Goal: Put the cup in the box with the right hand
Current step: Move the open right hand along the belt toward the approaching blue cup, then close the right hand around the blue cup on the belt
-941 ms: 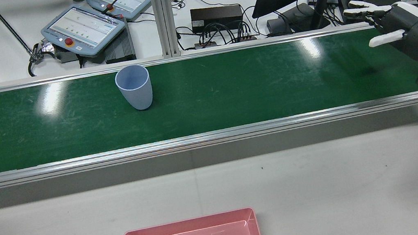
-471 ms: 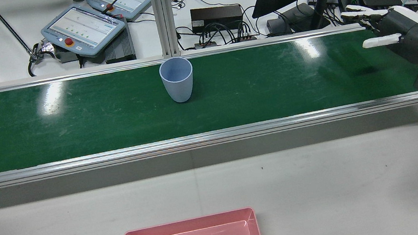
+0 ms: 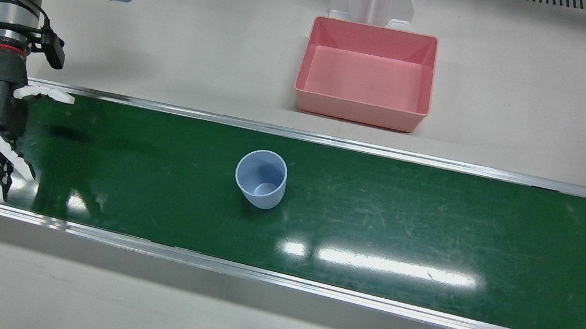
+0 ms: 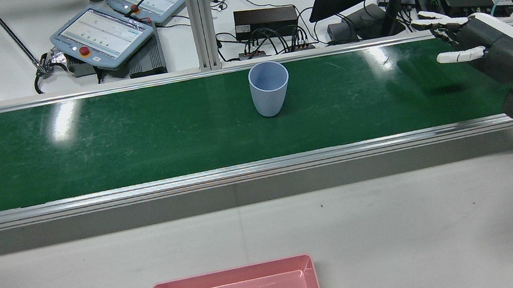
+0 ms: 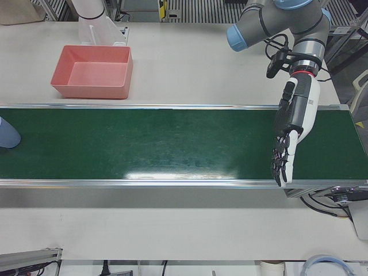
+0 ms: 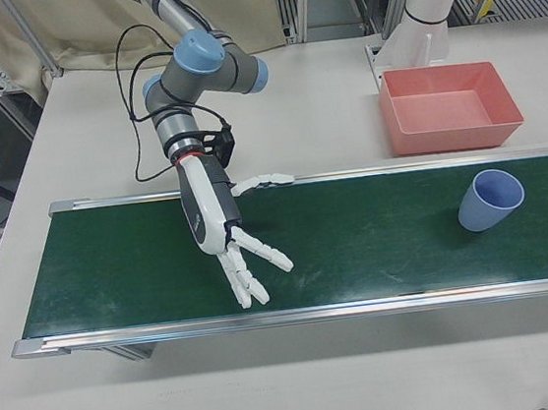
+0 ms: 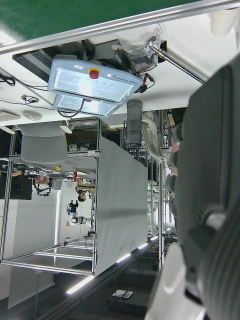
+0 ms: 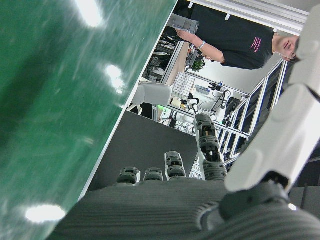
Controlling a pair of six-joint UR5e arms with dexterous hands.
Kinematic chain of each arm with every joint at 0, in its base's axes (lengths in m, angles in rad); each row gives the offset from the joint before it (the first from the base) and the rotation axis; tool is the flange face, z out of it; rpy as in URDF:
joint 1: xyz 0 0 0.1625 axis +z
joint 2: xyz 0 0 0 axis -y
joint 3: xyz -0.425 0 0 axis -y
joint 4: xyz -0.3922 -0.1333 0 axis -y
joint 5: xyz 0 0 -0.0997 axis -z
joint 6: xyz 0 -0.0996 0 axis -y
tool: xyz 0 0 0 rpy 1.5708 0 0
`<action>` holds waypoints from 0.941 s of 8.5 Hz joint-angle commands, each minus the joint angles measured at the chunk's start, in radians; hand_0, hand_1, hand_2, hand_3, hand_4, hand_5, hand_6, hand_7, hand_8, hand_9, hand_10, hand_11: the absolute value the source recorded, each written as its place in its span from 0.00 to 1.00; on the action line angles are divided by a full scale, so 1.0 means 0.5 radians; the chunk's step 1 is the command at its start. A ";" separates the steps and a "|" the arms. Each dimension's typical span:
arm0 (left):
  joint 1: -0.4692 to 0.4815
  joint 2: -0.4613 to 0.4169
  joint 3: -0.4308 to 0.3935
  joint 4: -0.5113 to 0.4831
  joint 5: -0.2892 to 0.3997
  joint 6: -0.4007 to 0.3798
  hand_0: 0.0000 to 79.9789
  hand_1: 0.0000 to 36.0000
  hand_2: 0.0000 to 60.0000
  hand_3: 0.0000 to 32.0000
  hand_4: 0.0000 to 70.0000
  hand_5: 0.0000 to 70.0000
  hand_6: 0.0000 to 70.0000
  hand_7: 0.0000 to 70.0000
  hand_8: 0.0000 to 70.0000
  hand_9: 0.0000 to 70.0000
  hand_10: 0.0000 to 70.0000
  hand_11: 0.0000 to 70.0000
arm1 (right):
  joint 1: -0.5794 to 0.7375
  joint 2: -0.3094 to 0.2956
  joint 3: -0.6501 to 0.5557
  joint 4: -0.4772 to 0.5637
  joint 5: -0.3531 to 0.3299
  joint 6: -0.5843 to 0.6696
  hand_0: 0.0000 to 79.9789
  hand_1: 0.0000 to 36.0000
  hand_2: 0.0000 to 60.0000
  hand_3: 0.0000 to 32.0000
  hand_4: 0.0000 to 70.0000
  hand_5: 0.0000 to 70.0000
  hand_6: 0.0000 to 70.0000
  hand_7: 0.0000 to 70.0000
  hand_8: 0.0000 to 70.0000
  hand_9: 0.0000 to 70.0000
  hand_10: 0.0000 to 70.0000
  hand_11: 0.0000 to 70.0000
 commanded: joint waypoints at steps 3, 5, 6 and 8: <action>0.000 0.000 0.000 0.000 -0.001 0.000 0.00 0.00 0.00 0.00 0.00 0.00 0.00 0.00 0.00 0.00 0.00 0.00 | -0.050 -0.001 0.011 0.002 0.000 0.001 0.58 0.21 0.05 0.00 0.17 0.05 0.05 0.19 0.01 0.07 0.03 0.06; 0.000 0.000 0.000 0.000 -0.001 0.000 0.00 0.00 0.00 0.00 0.00 0.00 0.00 0.00 0.00 0.00 0.00 0.00 | -0.075 -0.001 0.014 0.002 0.000 -0.002 0.56 0.26 0.17 0.00 0.13 0.05 0.05 0.19 0.01 0.07 0.03 0.06; 0.000 0.000 0.000 0.000 0.002 0.000 0.00 0.00 0.00 0.00 0.00 0.00 0.00 0.00 0.00 0.00 0.00 0.00 | -0.084 -0.001 0.011 0.002 0.000 -0.002 0.57 0.24 0.12 0.00 0.15 0.05 0.05 0.19 0.01 0.07 0.03 0.06; 0.000 0.000 0.000 0.000 -0.001 0.000 0.00 0.00 0.00 0.00 0.00 0.00 0.00 0.00 0.00 0.00 0.00 0.00 | -0.102 -0.001 0.011 0.002 0.003 -0.005 0.57 0.24 0.12 0.00 0.16 0.05 0.05 0.19 0.02 0.07 0.03 0.07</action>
